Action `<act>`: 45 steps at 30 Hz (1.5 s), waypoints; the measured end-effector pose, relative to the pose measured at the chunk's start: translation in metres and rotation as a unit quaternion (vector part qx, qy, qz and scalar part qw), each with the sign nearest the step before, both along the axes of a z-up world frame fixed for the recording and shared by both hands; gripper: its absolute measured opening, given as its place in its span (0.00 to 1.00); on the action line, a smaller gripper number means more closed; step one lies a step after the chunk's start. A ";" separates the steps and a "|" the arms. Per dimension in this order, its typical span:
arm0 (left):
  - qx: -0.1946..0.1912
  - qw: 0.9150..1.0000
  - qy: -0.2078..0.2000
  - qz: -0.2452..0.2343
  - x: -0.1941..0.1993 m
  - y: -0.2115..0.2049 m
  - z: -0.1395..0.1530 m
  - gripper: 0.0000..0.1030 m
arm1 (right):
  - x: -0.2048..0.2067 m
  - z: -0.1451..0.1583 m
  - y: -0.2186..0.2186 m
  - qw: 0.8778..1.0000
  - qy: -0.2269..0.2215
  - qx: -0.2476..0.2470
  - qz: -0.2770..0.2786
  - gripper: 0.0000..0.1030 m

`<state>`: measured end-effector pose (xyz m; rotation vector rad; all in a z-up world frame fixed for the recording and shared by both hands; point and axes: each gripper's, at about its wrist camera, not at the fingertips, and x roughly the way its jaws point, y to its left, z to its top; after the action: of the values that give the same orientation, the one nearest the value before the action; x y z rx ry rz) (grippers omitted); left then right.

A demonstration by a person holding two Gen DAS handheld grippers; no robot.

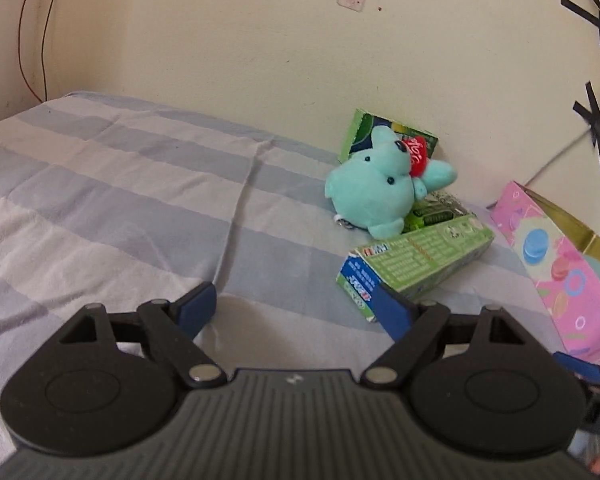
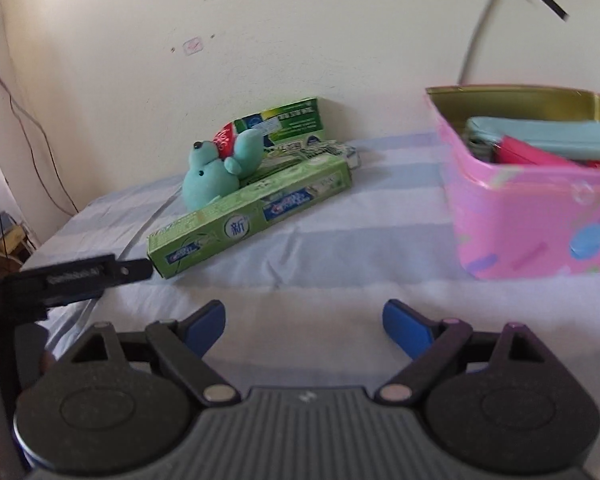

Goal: Organize objects
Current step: 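Grasp the small green box with the right gripper, then grasp the long green toothpaste box with the left gripper while the right gripper holds it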

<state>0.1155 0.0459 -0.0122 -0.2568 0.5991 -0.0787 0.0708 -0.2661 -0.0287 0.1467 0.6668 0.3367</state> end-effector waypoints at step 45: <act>-0.075 0.993 -0.011 -0.085 -0.069 0.018 0.022 0.91 | -0.049 0.022 -0.071 0.995 -0.023 0.088 -0.037 0.78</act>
<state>0.0462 0.0642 0.0097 -0.3506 0.5930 -0.2921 0.0221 -0.3375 -0.0070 0.3292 0.5834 0.3269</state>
